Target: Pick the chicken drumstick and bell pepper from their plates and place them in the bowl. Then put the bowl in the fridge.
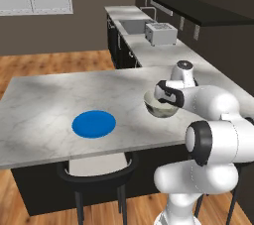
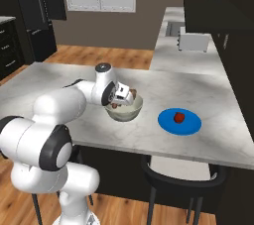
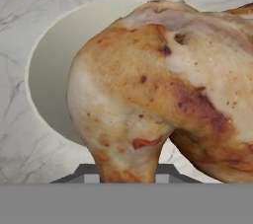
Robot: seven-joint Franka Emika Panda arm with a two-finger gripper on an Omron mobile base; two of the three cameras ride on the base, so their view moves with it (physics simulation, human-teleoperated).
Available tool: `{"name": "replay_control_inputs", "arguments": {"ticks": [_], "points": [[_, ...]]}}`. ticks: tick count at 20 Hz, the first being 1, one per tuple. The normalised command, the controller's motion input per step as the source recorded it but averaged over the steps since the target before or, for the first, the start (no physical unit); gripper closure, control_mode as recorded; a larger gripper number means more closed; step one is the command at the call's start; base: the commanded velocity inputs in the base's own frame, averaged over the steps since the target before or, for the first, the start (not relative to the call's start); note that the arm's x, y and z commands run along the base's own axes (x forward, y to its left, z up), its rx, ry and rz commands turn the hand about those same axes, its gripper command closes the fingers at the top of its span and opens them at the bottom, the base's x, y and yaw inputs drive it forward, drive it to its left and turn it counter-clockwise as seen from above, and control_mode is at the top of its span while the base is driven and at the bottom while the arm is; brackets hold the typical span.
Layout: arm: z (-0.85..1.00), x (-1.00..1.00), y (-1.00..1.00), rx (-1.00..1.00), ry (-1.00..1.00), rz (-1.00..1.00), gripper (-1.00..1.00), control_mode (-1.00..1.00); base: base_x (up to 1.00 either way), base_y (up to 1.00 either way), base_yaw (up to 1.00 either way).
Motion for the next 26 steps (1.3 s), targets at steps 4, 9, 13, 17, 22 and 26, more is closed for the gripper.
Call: {"name": "replay_control_inputs", "arguments": {"ticks": [4, 9, 13, 17, 22, 26], "points": [[-0.24, 0.03, 0.00, 0.00, 0.00, 0.00, 1.00, -1.00, 0.00, 0.00, 0.00], [-0.16, 0.05, 0.00, 0.00, 0.00, 0.00, 1.00, -1.00, 0.00, 0.00, 0.00], [-0.13, 0.03, 0.00, 0.01, 0.00, 0.00, 1.00, -1.00, 0.00, 0.00, 0.00], [-0.09, 0.03, 0.00, 0.00, 0.00, 0.00, 1.00, -1.00, 0.00, 0.00, 0.00], [-0.02, 0.07, -0.01, 0.00, 0.00, 0.00, 1.00, -1.00, 0.00, 0.00, 0.00], [0.00, 0.08, -0.02, 0.00, 0.00, 0.00, -1.00, -1.00, 0.00, 0.00, 0.00]]}}
